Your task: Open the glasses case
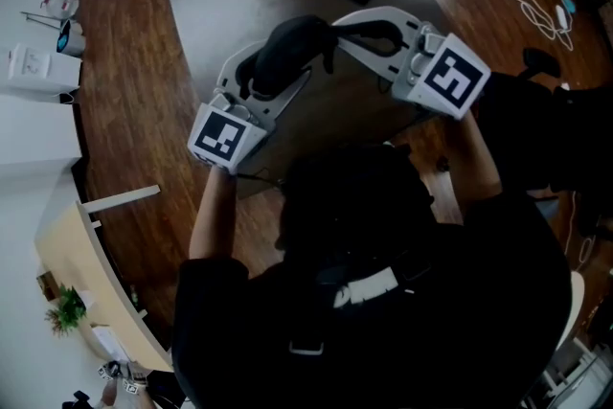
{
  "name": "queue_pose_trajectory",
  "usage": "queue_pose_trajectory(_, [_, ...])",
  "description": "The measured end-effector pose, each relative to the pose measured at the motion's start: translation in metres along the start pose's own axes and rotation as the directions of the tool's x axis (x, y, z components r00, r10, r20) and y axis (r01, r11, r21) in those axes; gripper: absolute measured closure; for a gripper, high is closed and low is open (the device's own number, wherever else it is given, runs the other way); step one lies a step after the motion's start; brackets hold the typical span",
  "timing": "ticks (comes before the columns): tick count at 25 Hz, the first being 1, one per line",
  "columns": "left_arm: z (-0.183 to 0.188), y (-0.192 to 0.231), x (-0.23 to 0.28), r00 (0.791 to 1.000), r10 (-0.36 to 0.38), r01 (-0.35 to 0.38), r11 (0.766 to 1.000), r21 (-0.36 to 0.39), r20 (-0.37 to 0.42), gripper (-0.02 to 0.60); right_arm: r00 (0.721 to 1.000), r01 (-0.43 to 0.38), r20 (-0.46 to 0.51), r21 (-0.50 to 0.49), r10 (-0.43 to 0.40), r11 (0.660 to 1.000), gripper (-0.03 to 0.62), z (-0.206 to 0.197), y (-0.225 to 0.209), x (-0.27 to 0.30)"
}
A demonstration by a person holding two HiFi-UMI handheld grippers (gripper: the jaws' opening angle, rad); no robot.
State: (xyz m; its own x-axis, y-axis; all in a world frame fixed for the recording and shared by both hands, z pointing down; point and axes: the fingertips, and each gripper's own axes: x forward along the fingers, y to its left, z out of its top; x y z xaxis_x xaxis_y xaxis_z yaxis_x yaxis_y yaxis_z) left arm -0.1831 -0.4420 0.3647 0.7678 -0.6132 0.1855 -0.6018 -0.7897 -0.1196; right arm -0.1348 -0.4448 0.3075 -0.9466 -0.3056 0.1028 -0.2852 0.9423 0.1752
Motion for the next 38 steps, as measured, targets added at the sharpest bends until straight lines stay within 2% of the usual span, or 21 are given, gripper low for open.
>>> queue_pose_trajectory(2, [-0.004, 0.014, 0.005, 0.997, 0.077, -0.077, 0.996, -0.034, 0.006, 0.319, 0.996, 0.069, 0.050, 0.087, -0.074, 0.994, 0.560, -0.004, -0.019, -0.005])
queue_pose_trajectory(4, [-0.012, 0.036, 0.007, 0.978, 0.209, -0.208, 0.973, -0.102, 0.006, 0.318, 0.978, 0.134, 0.129, 0.208, -0.163, 0.969, 0.532, -0.012, -0.035, -0.015])
queue_pose_trajectory(6, [-0.018, 0.053, 0.008, 0.941, 0.338, -0.339, 0.934, -0.110, -0.027, 0.318, 0.959, 0.110, 0.209, 0.352, -0.192, 0.930, 0.363, -0.015, -0.033, -0.018])
queue_pose_trajectory(7, [-0.018, 0.057, 0.010, 0.924, 0.379, -0.382, 0.921, -0.077, -0.041, 0.318, 0.953, 0.083, 0.236, 0.403, -0.191, 0.911, 0.325, -0.014, -0.027, -0.012])
queue_pose_trajectory(9, [-0.011, 0.056, 0.018, 0.910, 0.412, -0.411, 0.911, 0.020, -0.056, 0.316, 0.943, 0.072, 0.258, 0.457, -0.209, 0.887, 0.307, -0.008, -0.023, 0.008])
queue_pose_trajectory(11, [-0.001, 0.046, 0.033, 0.905, 0.422, -0.416, 0.904, 0.098, -0.049, 0.314, 0.934, 0.115, 0.243, 0.492, -0.262, 0.863, 0.256, -0.004, -0.028, 0.026])
queue_pose_trajectory(12, [0.002, 0.043, 0.039, 0.902, 0.430, -0.424, 0.899, 0.110, -0.036, 0.313, 0.928, 0.144, 0.228, 0.510, -0.294, 0.848, 0.199, -0.006, -0.033, 0.031])
queue_pose_trajectory(14, [0.004, 0.039, 0.046, 0.898, 0.441, -0.438, 0.894, 0.093, -0.014, 0.313, 0.919, 0.172, 0.214, 0.539, -0.331, 0.825, 0.177, -0.011, -0.040, 0.032])
queue_pose_trajectory(16, [0.005, 0.036, 0.051, 0.913, 0.409, -0.409, 0.911, 0.058, 0.010, 0.308, 0.917, 0.150, 0.228, 0.561, -0.326, 0.814, 0.201, -0.014, -0.043, 0.027])
queue_pose_trajectory(17, [0.007, 0.032, 0.052, 0.931, 0.365, -0.366, 0.930, 0.038, 0.032, 0.305, 0.919, 0.129, 0.238, 0.570, -0.314, 0.811, 0.215, -0.014, -0.045, 0.024])
queue_pose_trajectory(19, [0.015, 0.017, 0.048, 0.971, 0.211, -0.210, 0.978, -0.020, 0.110, 0.275, 0.925, 0.061, 0.266, 0.599, -0.270, 0.798, 0.229, -0.011, -0.046, 0.017])
queue_pose_trajectory(20, [0.020, 0.008, 0.043, 0.980, 0.117, -0.108, 0.992, -0.063, 0.162, 0.255, 0.927, 0.012, 0.289, 0.614, -0.239, 0.789, 0.232, -0.006, -0.045, 0.014])
queue_pose_trajectory(22, [0.031, -0.008, 0.031, 0.966, -0.038, 0.073, 0.989, -0.129, 0.254, 0.236, 0.925, -0.098, 0.343, 0.627, -0.161, 0.773, 0.241, 0.000, -0.042, 0.006])
queue_pose_trajectory(24, [0.035, -0.016, 0.023, 0.954, -0.126, 0.162, 0.980, -0.113, 0.273, 0.233, 0.925, -0.157, 0.366, 0.603, -0.097, 0.782, 0.249, 0.003, -0.038, -0.002])
queue_pose_trajectory(26, [0.031, -0.023, 0.017, 0.954, -0.178, 0.202, 0.976, -0.078, 0.242, 0.233, 0.926, -0.156, 0.368, 0.567, -0.080, 0.809, 0.250, 0.008, -0.037, -0.012])
queue_pose_trajectory(28, [0.024, -0.027, 0.009, 0.950, -0.215, 0.239, 0.967, -0.088, 0.225, 0.233, 0.917, -0.138, 0.384, 0.555, -0.105, 0.820, 0.252, 0.015, -0.044, -0.024])
queue_pose_trajectory(31, [0.015, -0.016, 0.003, 0.957, -0.178, 0.217, 0.964, -0.156, 0.229, 0.233, 0.909, -0.135, 0.399, 0.549, -0.117, 0.825, 0.256, 0.021, -0.055, -0.039])
queue_pose_trajectory(34, [0.016, -0.001, 0.007, 0.960, -0.115, 0.179, 0.954, -0.240, 0.256, 0.233, 0.919, -0.198, 0.393, 0.522, -0.028, 0.829, 0.258, 0.020, -0.044, -0.037])
queue_pose_trajectory(36, [0.014, 0.004, 0.008, 0.961, -0.101, 0.172, 0.947, -0.273, 0.257, 0.233, 0.907, -0.294, 0.415, 0.507, 0.070, 0.810, 0.261, 0.025, -0.031, -0.035])
queue_pose_trajectory(38, [0.012, -0.001, 0.010, 0.957, -0.139, 0.213, 0.934, -0.286, 0.256, 0.233, 0.866, -0.426, 0.470, 0.512, 0.172, 0.746, 0.266, 0.030, -0.017, -0.037])
